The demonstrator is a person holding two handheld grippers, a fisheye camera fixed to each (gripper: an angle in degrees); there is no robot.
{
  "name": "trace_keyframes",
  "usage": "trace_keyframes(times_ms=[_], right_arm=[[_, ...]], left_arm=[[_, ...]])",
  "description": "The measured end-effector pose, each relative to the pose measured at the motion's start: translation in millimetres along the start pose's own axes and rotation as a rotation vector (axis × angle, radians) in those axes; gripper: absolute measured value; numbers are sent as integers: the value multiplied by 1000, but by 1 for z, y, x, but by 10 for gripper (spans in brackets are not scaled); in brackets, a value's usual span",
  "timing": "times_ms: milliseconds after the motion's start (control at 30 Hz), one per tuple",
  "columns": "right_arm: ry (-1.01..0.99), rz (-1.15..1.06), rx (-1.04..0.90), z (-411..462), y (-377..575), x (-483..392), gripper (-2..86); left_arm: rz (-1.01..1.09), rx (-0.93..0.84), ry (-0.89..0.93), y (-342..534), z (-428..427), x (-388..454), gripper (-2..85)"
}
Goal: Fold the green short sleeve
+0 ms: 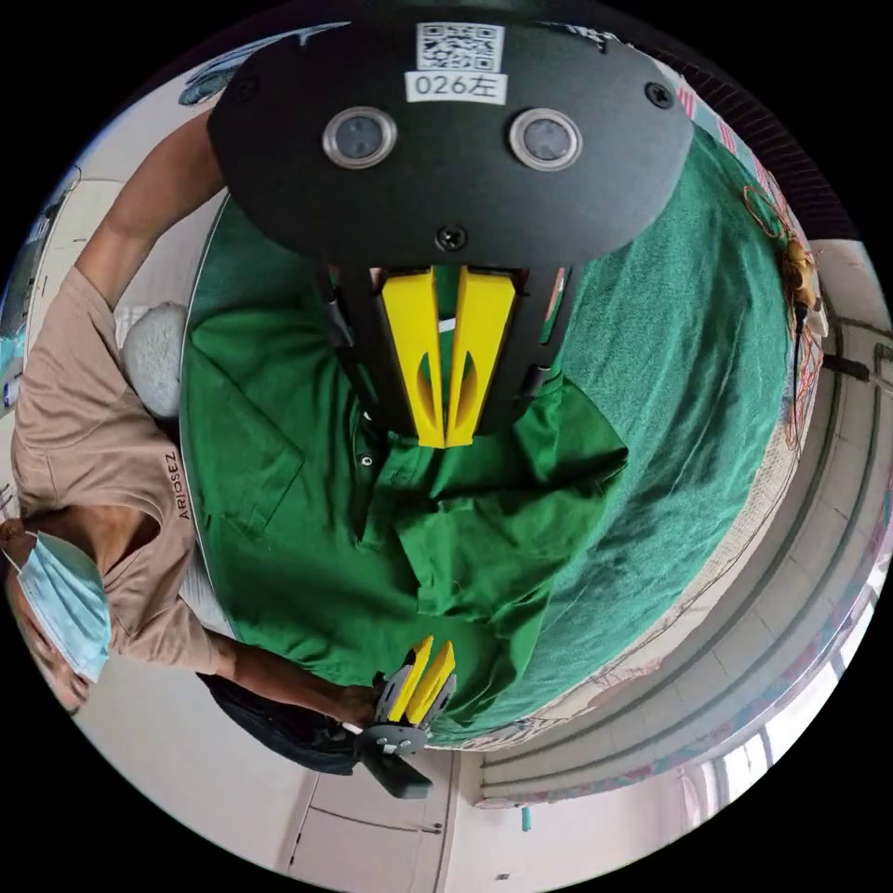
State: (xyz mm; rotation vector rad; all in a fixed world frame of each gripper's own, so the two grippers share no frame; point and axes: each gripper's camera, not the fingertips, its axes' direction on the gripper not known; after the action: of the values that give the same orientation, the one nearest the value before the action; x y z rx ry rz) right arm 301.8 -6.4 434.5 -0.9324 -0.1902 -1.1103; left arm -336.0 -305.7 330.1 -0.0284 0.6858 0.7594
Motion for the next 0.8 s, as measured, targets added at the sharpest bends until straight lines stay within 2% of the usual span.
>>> trace_keyframes(times_ms=[67,133,200,300,333,367,400,433,467,500,567,667,800], right_arm=[[50,86,53,-3,-12,10,35],[110,130,103,-6,-22,16,36],[184,139,101,-4,-33,20,41],[201,176,90,5,-50,30,45],[178,186,110,9,-56,35,40],[185,200,111,16,-64,40,25],[212,215,93,21,-68,43,18],[299,269,32,32,-76,51,6],[378,302,-13,40,-82,58,-1],[402,314,-27,42,-84,60,-2],[384,354,26,35,-87,63,-4],[309,334,132,21,-85,54,11],[217,282,124,24,-91,51,47]], left_arm=[[-142,148,-96,9,-19,-33,-6],[-208,204,-193,9,-24,-53,-2],[-271,179,-250,4,-18,-76,16],[-357,165,-128,-9,-2,-121,71],[-391,126,-24,-13,11,-143,66],[-434,14,82,-17,28,-164,49],[-465,3,106,-18,30,-173,35],[-524,49,100,-14,23,-185,16],[-575,92,20,-7,13,-190,8],[-584,109,-13,-4,8,-191,8],[-589,225,-39,14,-13,-192,13],[-539,384,49,34,-27,-192,42],[-557,398,112,48,-26,-205,95]])
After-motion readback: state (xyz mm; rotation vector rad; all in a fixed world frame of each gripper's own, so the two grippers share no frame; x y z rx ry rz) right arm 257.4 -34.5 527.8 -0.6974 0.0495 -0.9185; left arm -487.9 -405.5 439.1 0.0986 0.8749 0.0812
